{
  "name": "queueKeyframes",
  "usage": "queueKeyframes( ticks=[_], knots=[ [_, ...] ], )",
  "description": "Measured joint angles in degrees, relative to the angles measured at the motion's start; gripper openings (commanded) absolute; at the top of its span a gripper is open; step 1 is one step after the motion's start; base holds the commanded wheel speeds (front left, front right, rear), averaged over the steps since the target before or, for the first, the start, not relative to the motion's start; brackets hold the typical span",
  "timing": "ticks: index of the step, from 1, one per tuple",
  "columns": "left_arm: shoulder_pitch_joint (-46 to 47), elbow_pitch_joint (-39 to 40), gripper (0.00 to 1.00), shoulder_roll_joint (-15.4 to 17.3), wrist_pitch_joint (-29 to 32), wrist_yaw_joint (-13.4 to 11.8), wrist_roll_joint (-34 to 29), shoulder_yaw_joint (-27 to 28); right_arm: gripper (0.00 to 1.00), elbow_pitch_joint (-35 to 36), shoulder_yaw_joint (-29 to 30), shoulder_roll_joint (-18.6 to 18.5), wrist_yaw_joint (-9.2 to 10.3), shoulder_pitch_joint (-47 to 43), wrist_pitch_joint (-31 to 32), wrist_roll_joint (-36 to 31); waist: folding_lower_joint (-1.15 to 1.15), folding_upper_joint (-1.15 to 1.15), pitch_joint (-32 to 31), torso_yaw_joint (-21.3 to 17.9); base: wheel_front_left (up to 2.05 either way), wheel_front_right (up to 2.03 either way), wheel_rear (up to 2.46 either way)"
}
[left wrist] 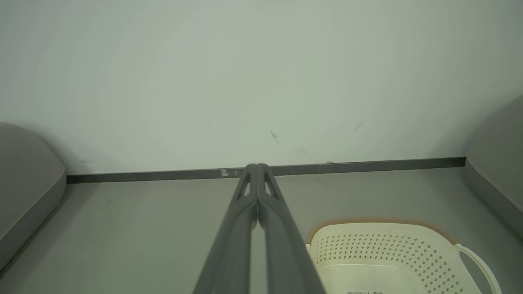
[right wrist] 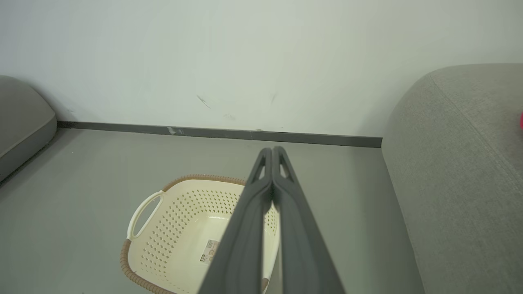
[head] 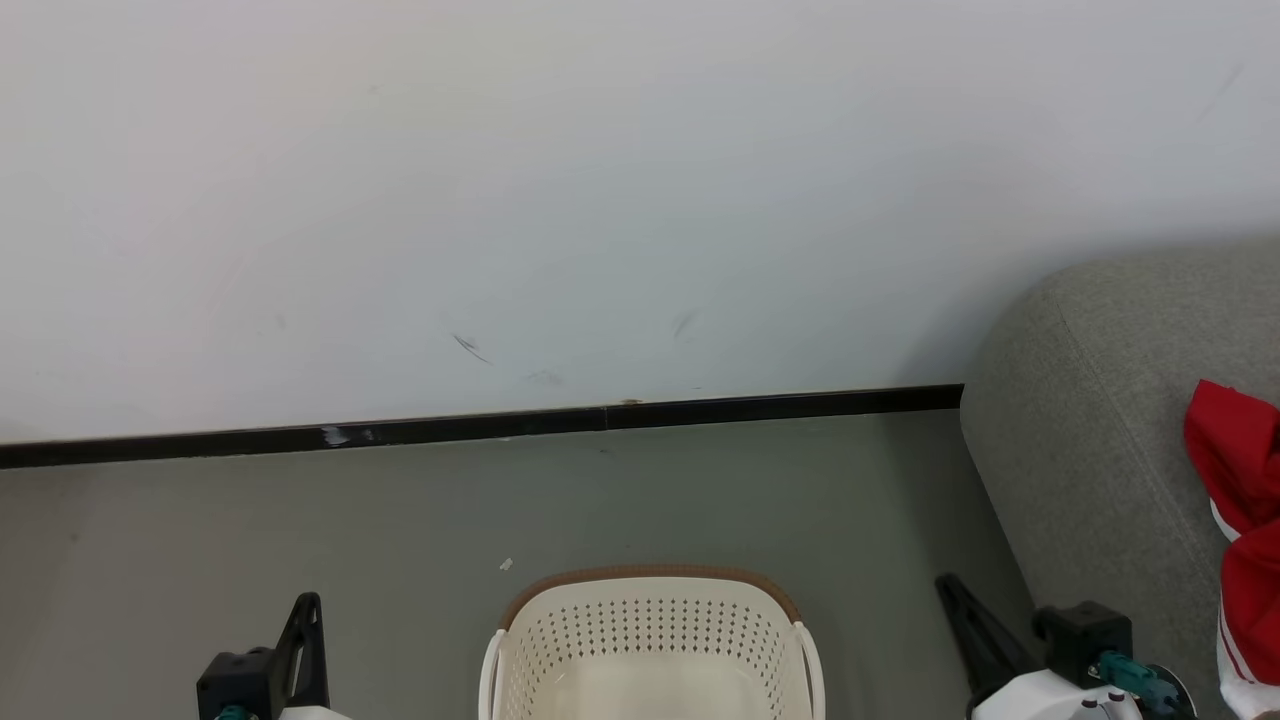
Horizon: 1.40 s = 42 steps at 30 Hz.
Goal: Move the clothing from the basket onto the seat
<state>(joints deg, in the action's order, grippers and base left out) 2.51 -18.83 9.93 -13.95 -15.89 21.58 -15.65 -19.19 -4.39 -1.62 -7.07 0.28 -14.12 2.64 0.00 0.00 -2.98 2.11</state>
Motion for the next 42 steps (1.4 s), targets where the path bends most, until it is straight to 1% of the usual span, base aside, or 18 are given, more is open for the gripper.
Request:
queueKeyframes(
  ticks=[5,10,12,19,24,27,35,38,42],
  knots=[
    [-0.03,-0.16,0.0,-0.14,1.05,1.01,2.14,1.22,0.0,-0.19,0.89,0.01,0.0,0.2,0.6,2.48,0.0,0.0,0.05,0.02,0.0,0.0,0.0],
    [0.02,-0.44,0.0,-0.55,2.59,2.01,6.24,2.46,0.0,-1.33,2.99,0.02,0.0,1.43,2.58,6.45,0.0,0.0,0.15,0.01,0.0,0.0,0.0],
    [0.03,-0.43,0.0,-0.67,2.8,2.54,8.43,2.78,0.0,-1.65,3.78,0.01,0.0,2.22,3.3,8.65,0.0,0.0,0.2,-0.02,0.0,0.0,0.0],
    [0.04,-0.36,0.0,-1.2,4.39,4.04,13.0,4.31,0.0,-1.82,4.22,0.01,0.0,2.59,5.34,16.81,-0.05,0.0,0.42,-0.24,0.0,0.0,0.0],
    [0.04,-0.18,0.0,-1.56,5.48,5.05,16.36,5.36,0.0,-1.74,4.89,0.01,0.0,2.59,6.65,20.97,-0.26,0.0,0.53,-0.45,0.0,0.0,0.0],
    [0.05,-0.05,0.0,-1.96,6.21,6.06,18.74,6.06,0.0,-1.62,5.34,0.01,0.0,2.59,7.32,23.69,-0.42,0.0,0.54,-0.56,0.0,0.0,0.0],
    [0.06,0.36,0.0,-2.59,7.88,7.7,24.03,7.68,0.0,-1.02,6.11,0.01,0.0,2.59,9.06,30.71,-0.83,0.0,0.4,-0.77,0.0,0.0,0.0],
    [0.06,0.56,0.0,-2.85,8.43,8.56,26.28,8.31,0.0,-0.69,6.56,0.01,0.0,2.59,9.68,33.3,-0.93,0.0,0.34,-0.84,0.0,0.0,0.0],
    [0.06,0.83,0.0,-3.1,9.4,9.39,29.16,9.04,0.0,-0.22,7.06,0.0,0.0,2.59,10.43,36.9,-0.99,0.0,0.32,-0.93,0.0,0.0,0.0]
  ],
)
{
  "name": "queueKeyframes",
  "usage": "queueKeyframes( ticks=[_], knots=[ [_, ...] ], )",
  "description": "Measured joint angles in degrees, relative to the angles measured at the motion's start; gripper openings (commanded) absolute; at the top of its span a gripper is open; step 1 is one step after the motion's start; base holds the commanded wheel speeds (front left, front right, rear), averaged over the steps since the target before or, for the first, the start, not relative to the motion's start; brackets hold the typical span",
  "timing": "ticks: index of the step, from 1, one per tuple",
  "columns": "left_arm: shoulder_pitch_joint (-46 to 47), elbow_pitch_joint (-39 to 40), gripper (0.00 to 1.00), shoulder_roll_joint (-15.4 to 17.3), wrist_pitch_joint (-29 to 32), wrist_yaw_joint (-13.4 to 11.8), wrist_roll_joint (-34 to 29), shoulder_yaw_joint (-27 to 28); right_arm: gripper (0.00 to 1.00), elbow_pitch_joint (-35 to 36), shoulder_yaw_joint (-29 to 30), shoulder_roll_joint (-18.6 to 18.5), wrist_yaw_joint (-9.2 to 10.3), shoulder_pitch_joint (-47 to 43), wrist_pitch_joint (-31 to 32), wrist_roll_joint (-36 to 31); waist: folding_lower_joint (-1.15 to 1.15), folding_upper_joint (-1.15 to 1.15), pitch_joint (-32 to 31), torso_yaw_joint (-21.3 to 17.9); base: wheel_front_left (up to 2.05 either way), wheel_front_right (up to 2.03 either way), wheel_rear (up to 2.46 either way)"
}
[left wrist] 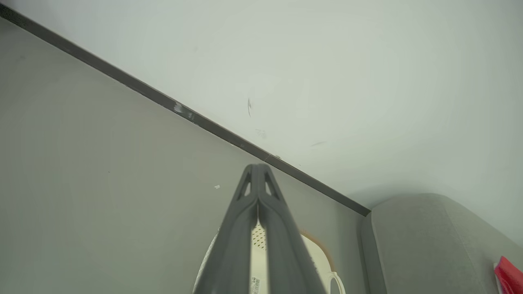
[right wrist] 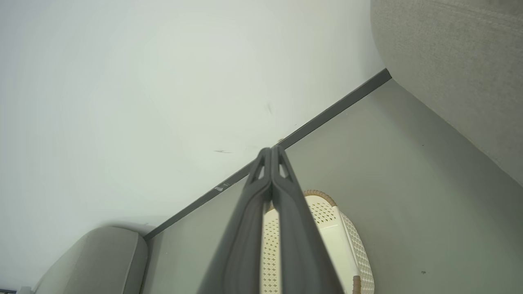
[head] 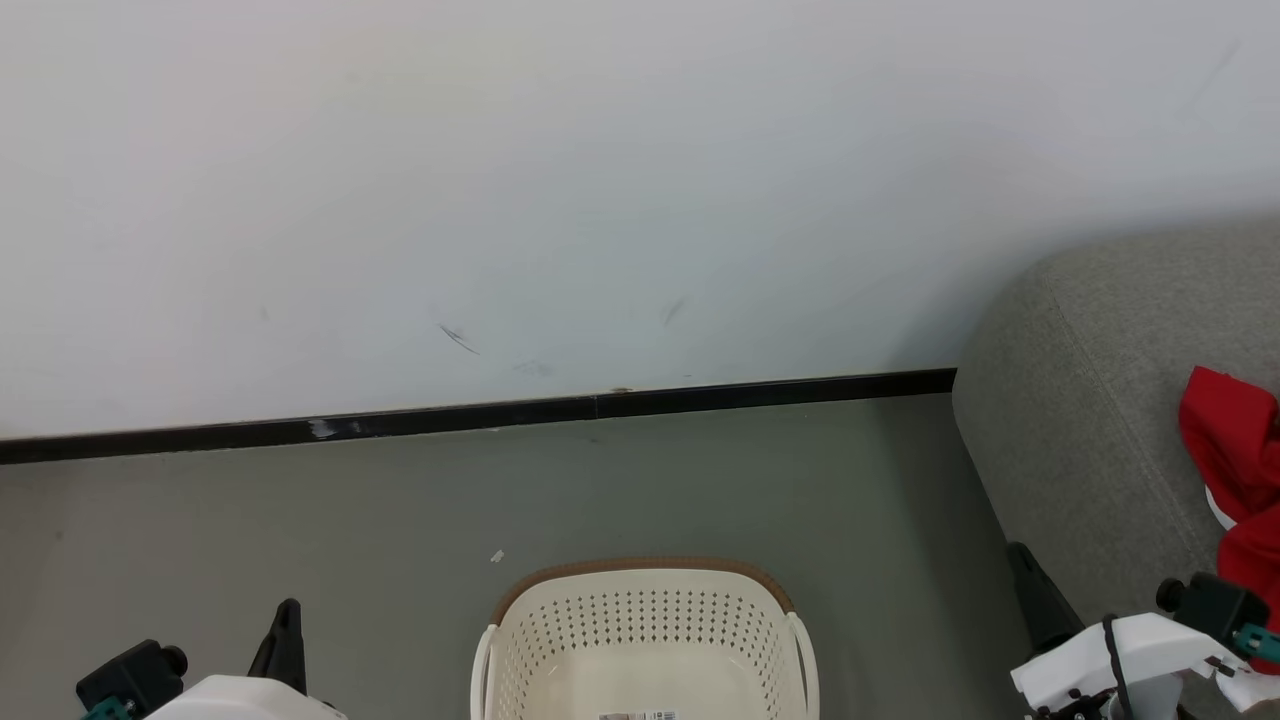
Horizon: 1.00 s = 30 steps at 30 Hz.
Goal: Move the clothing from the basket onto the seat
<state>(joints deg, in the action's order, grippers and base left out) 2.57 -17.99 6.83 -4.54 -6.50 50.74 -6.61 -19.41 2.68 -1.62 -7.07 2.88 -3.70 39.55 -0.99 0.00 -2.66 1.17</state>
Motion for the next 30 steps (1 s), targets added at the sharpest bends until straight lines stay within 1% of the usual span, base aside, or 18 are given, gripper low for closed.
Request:
queueKeyframes(
  ticks=[4,6,21,25,30],
  knots=[
    [0.0,0.18,0.0,-0.25,0.79,0.77,2.66,0.82,0.0,0.18,0.31,-0.01,0.0,-0.01,0.77,3.46,0.0,0.0,0.04,-0.08,0.0,0.0,0.0],
    [0.0,0.21,0.0,-0.49,0.98,1.25,4.12,1.23,0.0,0.3,0.45,-0.01,0.0,-0.01,1.27,5.22,0.03,0.0,0.09,-0.13,0.0,0.0,0.0],
    [0.13,0.44,0.0,-1.74,4.03,4.72,14.54,4.15,0.0,0.91,1.92,-0.03,0.0,0.0,3.7,18.48,0.74,0.0,1.08,-0.42,0.0,0.0,0.0],
    [0.25,0.57,0.0,-1.98,4.58,5.73,17.34,4.93,0.0,1.09,2.24,-0.04,0.0,0.01,4.28,22.12,0.84,0.0,1.39,-0.51,0.0,0.0,0.0],
    [0.31,0.65,0.0,-2.6,5.65,6.75,20.81,5.92,0.0,1.65,2.61,-0.05,0.0,0.02,5.31,26.5,0.91,0.0,1.71,-0.61,0.0,0.0,0.0]
  ],
)
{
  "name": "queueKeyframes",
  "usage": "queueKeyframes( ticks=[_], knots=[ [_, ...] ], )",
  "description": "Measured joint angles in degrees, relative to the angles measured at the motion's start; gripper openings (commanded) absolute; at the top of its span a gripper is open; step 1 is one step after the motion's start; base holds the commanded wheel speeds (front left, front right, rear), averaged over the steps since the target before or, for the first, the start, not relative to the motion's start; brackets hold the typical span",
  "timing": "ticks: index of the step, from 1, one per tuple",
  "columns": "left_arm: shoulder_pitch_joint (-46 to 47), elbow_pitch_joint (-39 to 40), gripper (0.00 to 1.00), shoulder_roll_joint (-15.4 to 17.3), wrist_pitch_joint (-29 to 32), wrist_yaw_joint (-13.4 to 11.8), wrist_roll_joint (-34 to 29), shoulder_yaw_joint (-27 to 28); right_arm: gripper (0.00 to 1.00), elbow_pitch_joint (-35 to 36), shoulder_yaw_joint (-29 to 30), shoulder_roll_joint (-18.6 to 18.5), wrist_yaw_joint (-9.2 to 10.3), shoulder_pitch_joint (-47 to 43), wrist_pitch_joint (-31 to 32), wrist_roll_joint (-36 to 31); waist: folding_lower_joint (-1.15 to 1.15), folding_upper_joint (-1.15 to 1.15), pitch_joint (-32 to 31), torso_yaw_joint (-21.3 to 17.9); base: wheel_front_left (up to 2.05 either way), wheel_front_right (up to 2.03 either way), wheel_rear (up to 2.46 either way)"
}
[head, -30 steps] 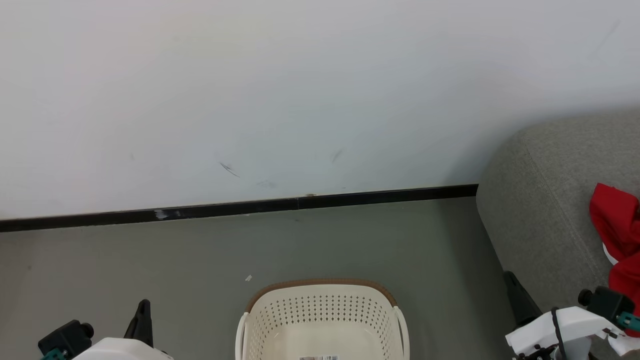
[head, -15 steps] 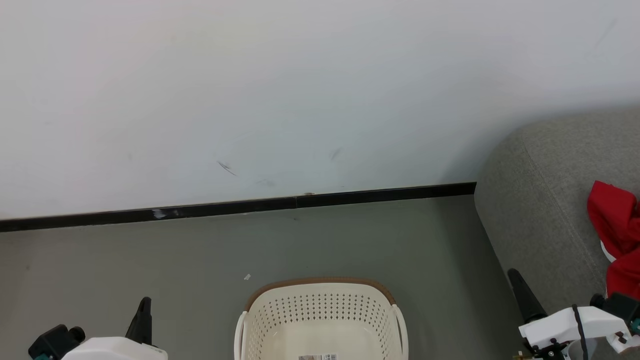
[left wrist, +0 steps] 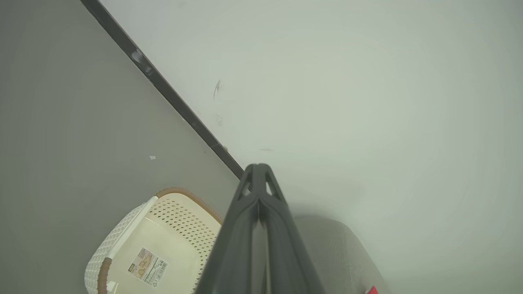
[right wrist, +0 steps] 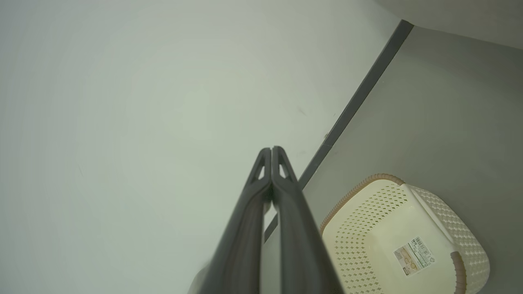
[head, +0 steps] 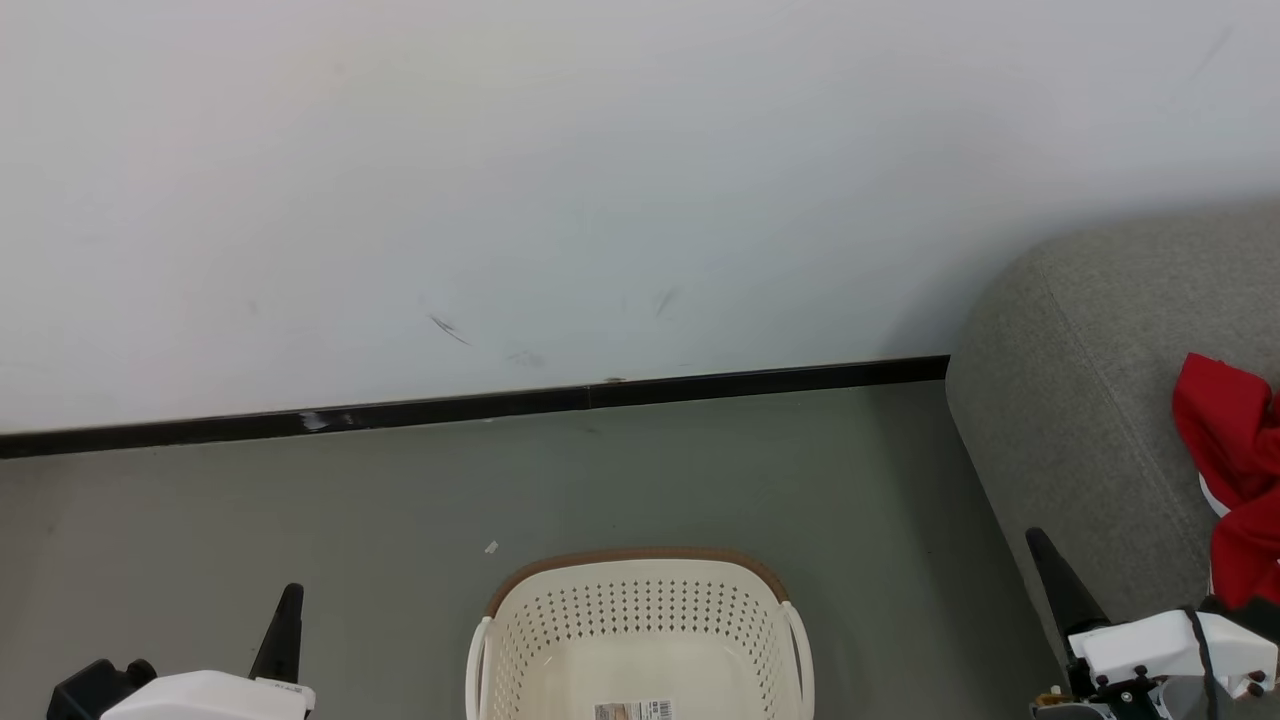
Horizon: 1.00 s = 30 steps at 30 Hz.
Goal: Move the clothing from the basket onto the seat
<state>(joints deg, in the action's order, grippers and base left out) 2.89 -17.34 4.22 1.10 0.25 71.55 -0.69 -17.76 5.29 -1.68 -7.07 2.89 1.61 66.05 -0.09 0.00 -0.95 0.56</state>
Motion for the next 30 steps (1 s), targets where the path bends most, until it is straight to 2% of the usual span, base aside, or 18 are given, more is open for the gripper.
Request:
queueKeyframes(
  ticks=[30],
  knots=[
    [0.57,0.71,0.0,-2.31,5.39,6.72,19.84,5.66,0.0,1.43,3.04,-0.22,0.0,1.05,4.97,25.22,0.05,0.0,1.07,-0.57,0.0,0.0,0.0]
  ],
)
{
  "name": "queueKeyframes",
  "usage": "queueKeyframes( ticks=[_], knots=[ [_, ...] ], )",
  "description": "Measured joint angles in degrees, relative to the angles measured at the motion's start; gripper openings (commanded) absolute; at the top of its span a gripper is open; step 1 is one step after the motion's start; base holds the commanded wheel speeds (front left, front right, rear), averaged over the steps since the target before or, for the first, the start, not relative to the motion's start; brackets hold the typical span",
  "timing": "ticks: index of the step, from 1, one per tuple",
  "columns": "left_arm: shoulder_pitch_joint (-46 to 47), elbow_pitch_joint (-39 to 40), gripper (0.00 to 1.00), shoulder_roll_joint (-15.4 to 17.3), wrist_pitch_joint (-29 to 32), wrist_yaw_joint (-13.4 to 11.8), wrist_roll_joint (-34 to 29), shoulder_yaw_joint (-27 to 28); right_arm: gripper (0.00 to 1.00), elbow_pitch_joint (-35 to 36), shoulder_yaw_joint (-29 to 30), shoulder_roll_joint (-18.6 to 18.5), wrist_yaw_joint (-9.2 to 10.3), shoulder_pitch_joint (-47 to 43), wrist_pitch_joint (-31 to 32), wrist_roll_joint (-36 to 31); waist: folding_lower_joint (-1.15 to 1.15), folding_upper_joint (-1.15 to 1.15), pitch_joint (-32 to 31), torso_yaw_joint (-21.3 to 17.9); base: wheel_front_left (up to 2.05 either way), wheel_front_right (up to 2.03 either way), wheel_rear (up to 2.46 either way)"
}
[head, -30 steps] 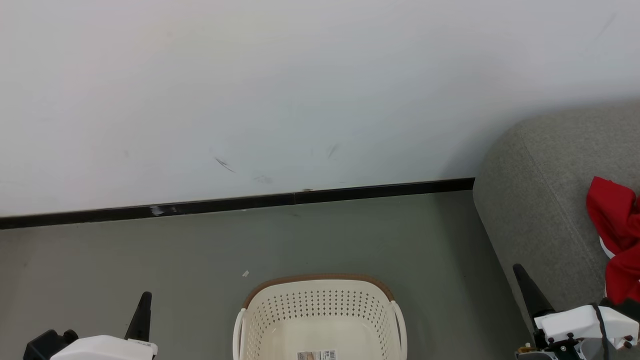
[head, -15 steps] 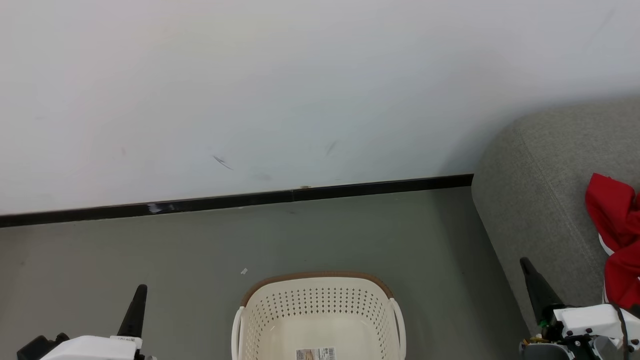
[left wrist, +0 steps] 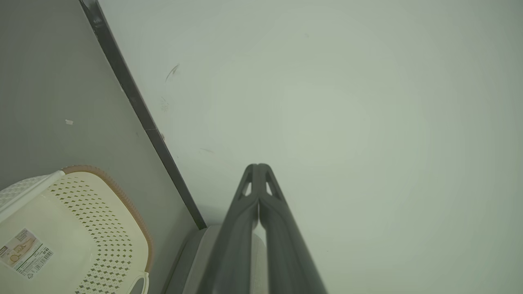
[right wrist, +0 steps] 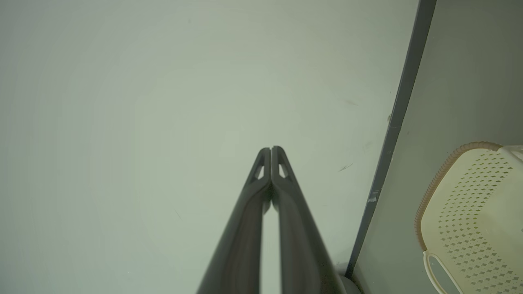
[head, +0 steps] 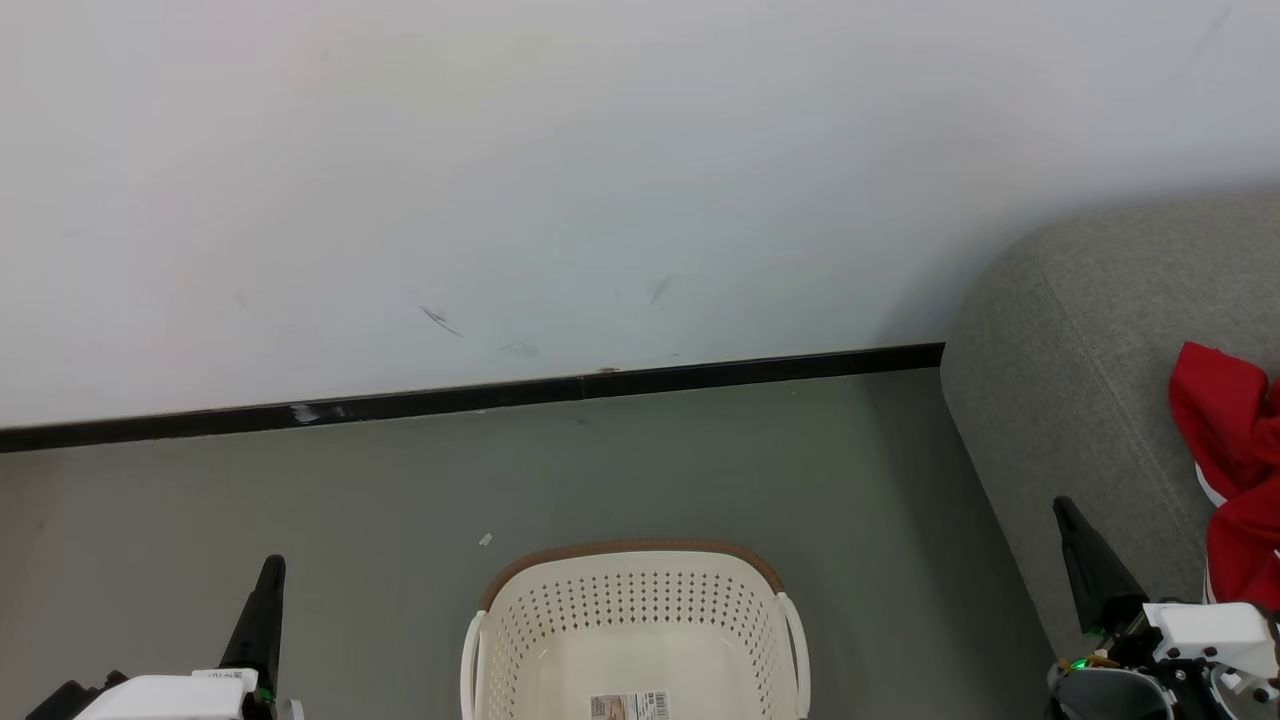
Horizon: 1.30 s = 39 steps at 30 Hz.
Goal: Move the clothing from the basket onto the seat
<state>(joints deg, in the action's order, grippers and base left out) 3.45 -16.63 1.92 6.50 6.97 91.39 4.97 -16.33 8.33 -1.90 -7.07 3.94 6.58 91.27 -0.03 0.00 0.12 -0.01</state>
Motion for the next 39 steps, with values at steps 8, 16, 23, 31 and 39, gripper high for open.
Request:
queueKeyframes(
  ticks=[8,16,23,31,39],
  knots=[
    [0.01,0.04,0.0,-0.01,0.0,0.02,0.01,0.02,0.0,0.11,-0.01,-0.01,0.0,0.0,0.0,0.0,0.0,0.0,0.01,0.0,0.0,0.0,0.0],
    [0.02,0.05,0.0,-0.02,-0.01,0.07,0.15,0.02,0.0,0.32,-0.04,-0.01,0.0,0.0,-0.01,0.0,0.01,0.0,0.01,0.0,0.0,0.0,0.0],
    [0.03,0.05,0.0,-0.02,-0.01,0.07,0.15,0.01,0.0,0.4,-0.08,-0.01,0.0,0.0,-0.01,0.0,0.01,0.0,0.01,0.0,0.0,0.0,0.0],
    [0.04,0.05,0.0,-0.02,-0.01,0.07,0.23,0.01,0.0,0.45,-0.11,-0.01,0.0,0.0,-0.01,0.0,0.01,0.0,0.02,0.01,0.0,0.0,0.0],
    [0.21,0.05,0.0,-0.02,-0.01,0.07,0.25,0.0,0.0,0.48,-0.13,-0.01,0.0,0.0,-0.01,0.0,0.01,0.0,0.02,0.01,0.0,0.0,0.0]
  ],
)
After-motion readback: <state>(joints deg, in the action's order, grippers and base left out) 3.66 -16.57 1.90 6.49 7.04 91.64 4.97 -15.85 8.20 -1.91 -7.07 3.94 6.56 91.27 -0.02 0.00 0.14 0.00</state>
